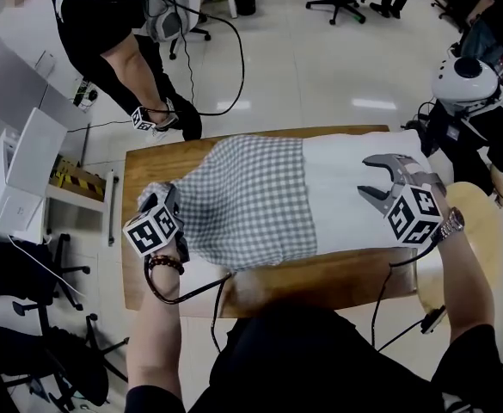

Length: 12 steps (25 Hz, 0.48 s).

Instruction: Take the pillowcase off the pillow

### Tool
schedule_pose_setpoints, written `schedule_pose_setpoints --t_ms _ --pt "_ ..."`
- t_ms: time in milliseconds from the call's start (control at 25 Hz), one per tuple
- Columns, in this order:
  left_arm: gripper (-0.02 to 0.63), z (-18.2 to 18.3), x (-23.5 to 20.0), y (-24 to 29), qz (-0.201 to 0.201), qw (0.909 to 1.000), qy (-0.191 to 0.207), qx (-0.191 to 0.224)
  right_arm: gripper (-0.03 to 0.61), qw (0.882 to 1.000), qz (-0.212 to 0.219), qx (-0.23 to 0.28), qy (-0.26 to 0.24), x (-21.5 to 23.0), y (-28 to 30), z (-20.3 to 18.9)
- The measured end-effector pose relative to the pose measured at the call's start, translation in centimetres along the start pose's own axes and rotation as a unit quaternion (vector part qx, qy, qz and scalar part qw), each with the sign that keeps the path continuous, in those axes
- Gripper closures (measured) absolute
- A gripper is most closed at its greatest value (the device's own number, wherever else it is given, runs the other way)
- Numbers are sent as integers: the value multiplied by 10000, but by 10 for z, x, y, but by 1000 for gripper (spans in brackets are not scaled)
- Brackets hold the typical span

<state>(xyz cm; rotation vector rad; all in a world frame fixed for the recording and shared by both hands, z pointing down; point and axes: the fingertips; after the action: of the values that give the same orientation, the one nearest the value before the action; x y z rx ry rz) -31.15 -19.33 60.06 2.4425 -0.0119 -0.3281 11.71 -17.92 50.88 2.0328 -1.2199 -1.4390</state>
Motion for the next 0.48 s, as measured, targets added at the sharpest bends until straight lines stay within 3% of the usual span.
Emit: schedule_pose_setpoints --t_ms 240,480 --pt "356 -6 35 4 -398 9991 43 -133 357 9996 140 203 -136 -7 10 31" --pt "354 -27 55 19 -637 9965 -217 -489 354 9984 450 307 -180 -21 35 55"
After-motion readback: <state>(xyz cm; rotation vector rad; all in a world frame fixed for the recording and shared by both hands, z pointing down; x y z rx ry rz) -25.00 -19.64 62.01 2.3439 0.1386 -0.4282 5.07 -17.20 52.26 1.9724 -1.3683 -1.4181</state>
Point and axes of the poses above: the fingertips, and each gripper's own axes: y forward along the fingers, x to its right, z out of its top, and after that the axes turned 6 degrees about -x, right-handed
